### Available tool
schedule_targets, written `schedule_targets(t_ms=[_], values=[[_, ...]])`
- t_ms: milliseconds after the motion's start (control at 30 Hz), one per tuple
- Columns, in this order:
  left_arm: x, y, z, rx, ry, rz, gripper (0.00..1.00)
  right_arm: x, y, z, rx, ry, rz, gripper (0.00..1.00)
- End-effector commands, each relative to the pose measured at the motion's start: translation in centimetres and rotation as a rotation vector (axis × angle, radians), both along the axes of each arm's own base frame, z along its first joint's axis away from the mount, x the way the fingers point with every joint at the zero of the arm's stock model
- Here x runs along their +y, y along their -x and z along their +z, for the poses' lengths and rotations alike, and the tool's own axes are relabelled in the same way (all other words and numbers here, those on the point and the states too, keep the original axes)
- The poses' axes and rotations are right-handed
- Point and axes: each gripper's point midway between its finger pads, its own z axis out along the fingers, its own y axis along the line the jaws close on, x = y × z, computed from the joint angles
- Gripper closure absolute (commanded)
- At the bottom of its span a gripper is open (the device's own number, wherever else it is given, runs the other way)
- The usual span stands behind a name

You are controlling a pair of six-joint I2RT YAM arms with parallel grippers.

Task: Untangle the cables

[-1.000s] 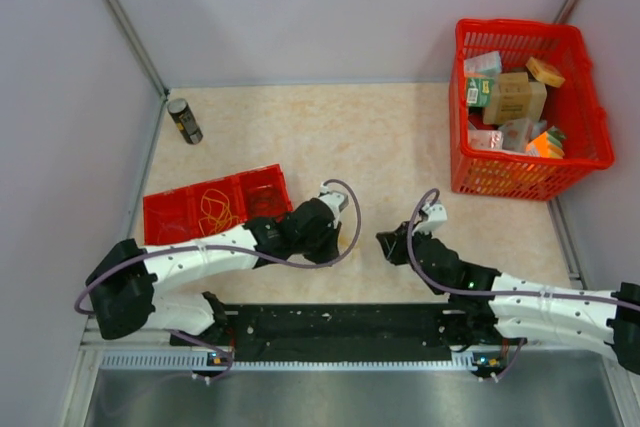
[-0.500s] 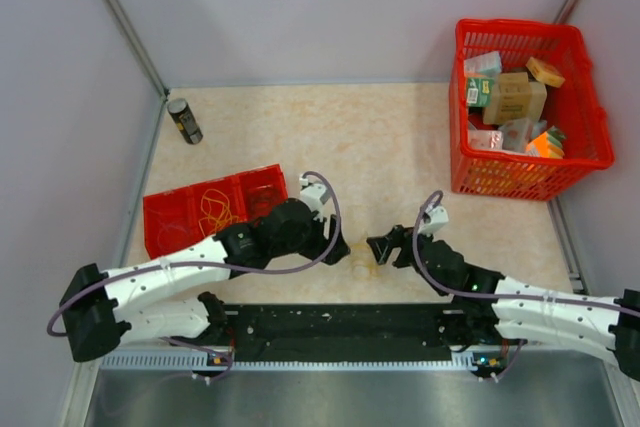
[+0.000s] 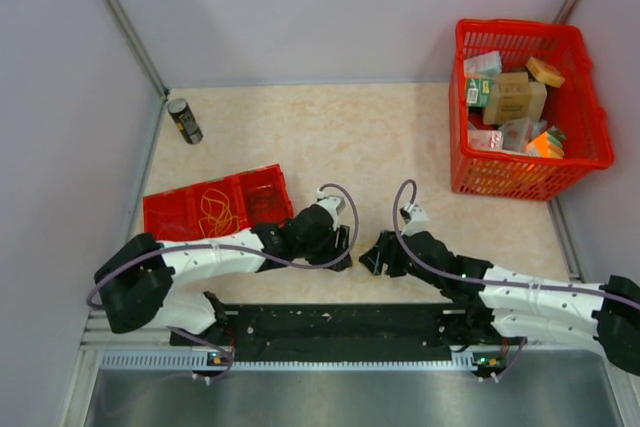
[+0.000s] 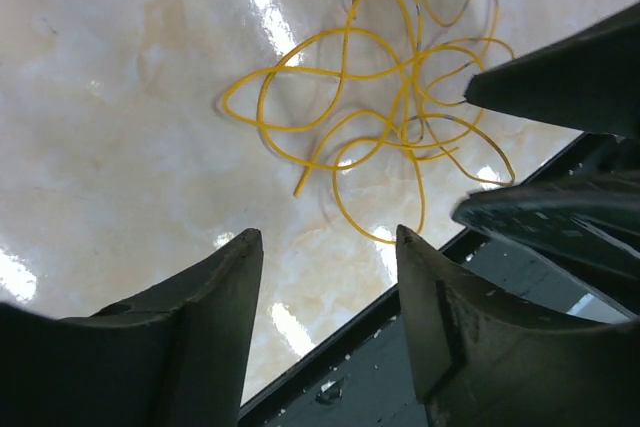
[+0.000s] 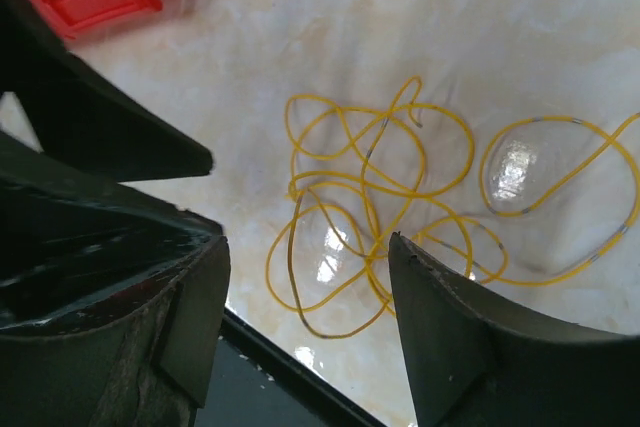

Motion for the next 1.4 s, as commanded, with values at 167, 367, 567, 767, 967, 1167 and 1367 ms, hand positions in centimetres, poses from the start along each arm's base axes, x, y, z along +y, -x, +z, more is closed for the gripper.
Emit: schedule_targets(t_ms=[167,367,567,767,967,1167,1367], values=[[-4.6,-2.0,1.0,-0.035,0.090,-0.061,0.41,0.2,1.0,1.6,-0.010,-0.087,0.044,0.37],[-5.8,-2.4,-1.1,0.000,0.048,-0.081,0.52,0.5,1.4,1.4,0.006,-0.079,0.075,0.44],[-6.3,-2.4,-1.6,0.005,0.052,-0.098,0.70,1.1,1.2,-0.3,0.072,0.006,0.073,0.57],[-5.8,-1.9,-1.0,-0.003,0.059,-0.118,0.76,1.5,0.5,-0.4,0.073,0.038,0.064,0.89],[-5.3,-1.5,-1.3,-0.001,0.053,-0.124,1.00,0.0,0.0,0.5,0.027,-0.002,-0.012,1.00],[-2.4,-2.2,1.9,-0.101,-0.015,-0.087,1.00,-3.9,-1.0,2.8,-0.059,0.005,-0.159,1.00],[5.5,-5.7,12.4,-0.438,-0.095,0.145,1.00,-11.6,-2.5,9.8,-0.240,0.045,-0.421,1.00]])
